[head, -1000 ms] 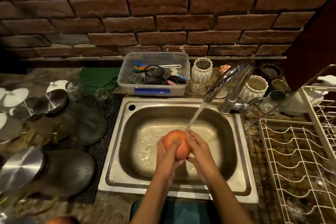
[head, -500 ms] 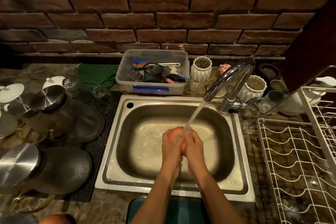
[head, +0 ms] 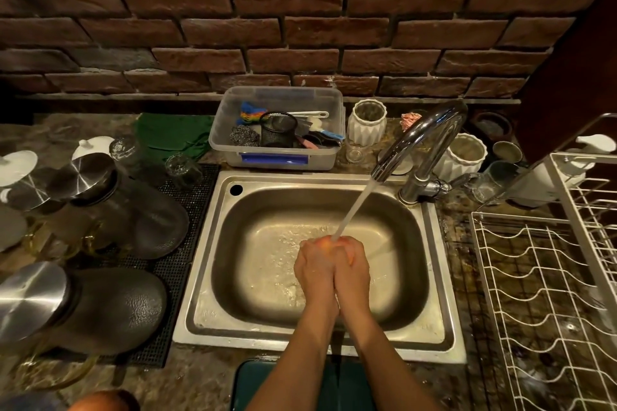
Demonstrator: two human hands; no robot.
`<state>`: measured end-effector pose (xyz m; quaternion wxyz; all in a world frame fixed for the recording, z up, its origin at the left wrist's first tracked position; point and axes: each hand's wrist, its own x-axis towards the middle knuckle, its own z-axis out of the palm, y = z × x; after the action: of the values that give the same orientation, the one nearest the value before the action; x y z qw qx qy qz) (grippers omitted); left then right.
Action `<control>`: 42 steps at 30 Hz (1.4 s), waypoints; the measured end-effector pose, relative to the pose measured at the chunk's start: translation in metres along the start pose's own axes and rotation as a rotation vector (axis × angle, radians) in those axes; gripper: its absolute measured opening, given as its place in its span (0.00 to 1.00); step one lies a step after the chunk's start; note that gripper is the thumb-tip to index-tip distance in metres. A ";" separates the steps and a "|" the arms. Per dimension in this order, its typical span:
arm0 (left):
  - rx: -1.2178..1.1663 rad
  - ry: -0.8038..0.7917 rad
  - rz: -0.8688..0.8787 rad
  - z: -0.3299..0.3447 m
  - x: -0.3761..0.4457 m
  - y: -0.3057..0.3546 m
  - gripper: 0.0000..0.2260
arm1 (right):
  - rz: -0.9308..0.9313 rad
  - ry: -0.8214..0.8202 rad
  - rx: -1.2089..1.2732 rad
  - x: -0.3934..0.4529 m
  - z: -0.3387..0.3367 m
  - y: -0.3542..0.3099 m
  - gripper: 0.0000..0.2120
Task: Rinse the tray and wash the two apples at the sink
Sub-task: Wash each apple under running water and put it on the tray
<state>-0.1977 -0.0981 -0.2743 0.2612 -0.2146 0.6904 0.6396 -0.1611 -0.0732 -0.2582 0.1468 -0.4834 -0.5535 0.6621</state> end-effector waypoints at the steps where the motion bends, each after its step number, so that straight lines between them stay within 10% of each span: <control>1: 0.006 -0.009 0.016 0.001 -0.003 -0.001 0.08 | 0.033 0.027 0.020 0.001 0.001 -0.001 0.07; 9: -0.036 -0.108 0.084 -0.006 0.000 -0.010 0.06 | 0.141 0.148 -0.177 0.008 0.006 -0.012 0.18; 20: -0.293 0.024 -0.159 -0.007 0.006 0.009 0.12 | 0.004 -0.247 0.163 -0.006 -0.009 -0.008 0.14; 29: -0.121 -0.270 0.167 -0.020 -0.015 -0.003 0.15 | -0.015 -0.083 0.146 0.004 -0.008 -0.013 0.06; 34: 0.085 -0.318 0.243 -0.022 -0.011 -0.008 0.38 | 0.015 -0.014 0.109 0.010 -0.006 -0.010 0.13; 42: 0.061 -0.120 0.313 -0.016 -0.010 -0.004 0.08 | -0.035 -0.224 0.066 0.011 -0.010 0.003 0.14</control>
<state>-0.1889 -0.1153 -0.2709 0.2053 -0.0580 0.7176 0.6630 -0.1574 -0.0599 -0.2655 0.1115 -0.3918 -0.5524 0.7273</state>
